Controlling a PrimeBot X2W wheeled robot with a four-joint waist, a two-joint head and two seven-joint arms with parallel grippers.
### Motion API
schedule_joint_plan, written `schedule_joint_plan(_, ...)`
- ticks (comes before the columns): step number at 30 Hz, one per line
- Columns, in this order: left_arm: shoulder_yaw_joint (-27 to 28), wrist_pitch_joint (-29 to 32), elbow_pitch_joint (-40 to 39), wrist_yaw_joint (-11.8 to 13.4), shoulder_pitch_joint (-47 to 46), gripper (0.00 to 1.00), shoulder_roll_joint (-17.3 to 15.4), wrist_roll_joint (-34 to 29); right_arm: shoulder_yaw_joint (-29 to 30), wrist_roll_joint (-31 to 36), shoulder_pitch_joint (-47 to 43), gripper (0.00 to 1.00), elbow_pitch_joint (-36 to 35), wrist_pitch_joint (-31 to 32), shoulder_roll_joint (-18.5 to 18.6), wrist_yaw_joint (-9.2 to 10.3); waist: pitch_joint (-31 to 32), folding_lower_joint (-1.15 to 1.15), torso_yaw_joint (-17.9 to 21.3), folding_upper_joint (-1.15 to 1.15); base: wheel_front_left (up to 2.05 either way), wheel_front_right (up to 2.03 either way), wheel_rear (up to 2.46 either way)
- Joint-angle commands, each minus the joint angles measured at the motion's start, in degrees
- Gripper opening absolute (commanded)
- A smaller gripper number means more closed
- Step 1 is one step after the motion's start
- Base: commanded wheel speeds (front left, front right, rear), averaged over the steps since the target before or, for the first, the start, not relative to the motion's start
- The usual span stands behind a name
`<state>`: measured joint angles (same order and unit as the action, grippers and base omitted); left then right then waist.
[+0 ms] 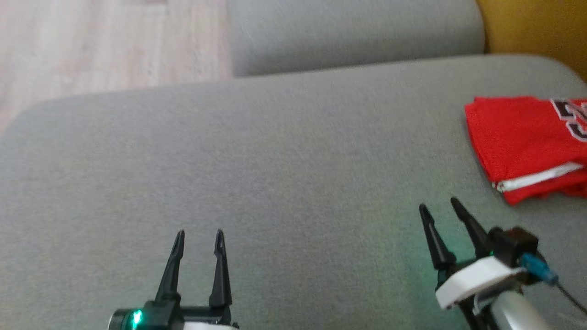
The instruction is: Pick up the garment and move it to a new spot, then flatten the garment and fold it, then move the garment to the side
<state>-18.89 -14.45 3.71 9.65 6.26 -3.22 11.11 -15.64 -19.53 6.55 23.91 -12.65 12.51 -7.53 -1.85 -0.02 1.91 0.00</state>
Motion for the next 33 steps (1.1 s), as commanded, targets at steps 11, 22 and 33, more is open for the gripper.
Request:
schedule_joint_plan(11,4.1,-0.5,-3.0,1.4,4.5,1.00,0.3,-1.6,8.1,5.3,-11.7,1.00,-14.4,-2.3,-5.1,0.04,7.2,0.02,-4.5,0.00,0.00,0.00,0.00)
schedule_joint_plan(22,6.2,-0.5,-3.6,0.2,8.0,1.00,0.3,-2.2,8.9,8.0,-18.7,1.00,-17.1,-2.3,-7.1,0.04,8.8,0.02,-4.5,0.00,0.00,0.00,0.00)
schedule_joint_plan(33,6.4,-0.5,-3.7,0.1,8.0,1.00,0.3,-2.2,8.6,8.3,-18.7,1.00,-17.7,-2.3,-6.9,0.04,9.2,0.02,-4.6,0.00,0.00,0.00,0.00)
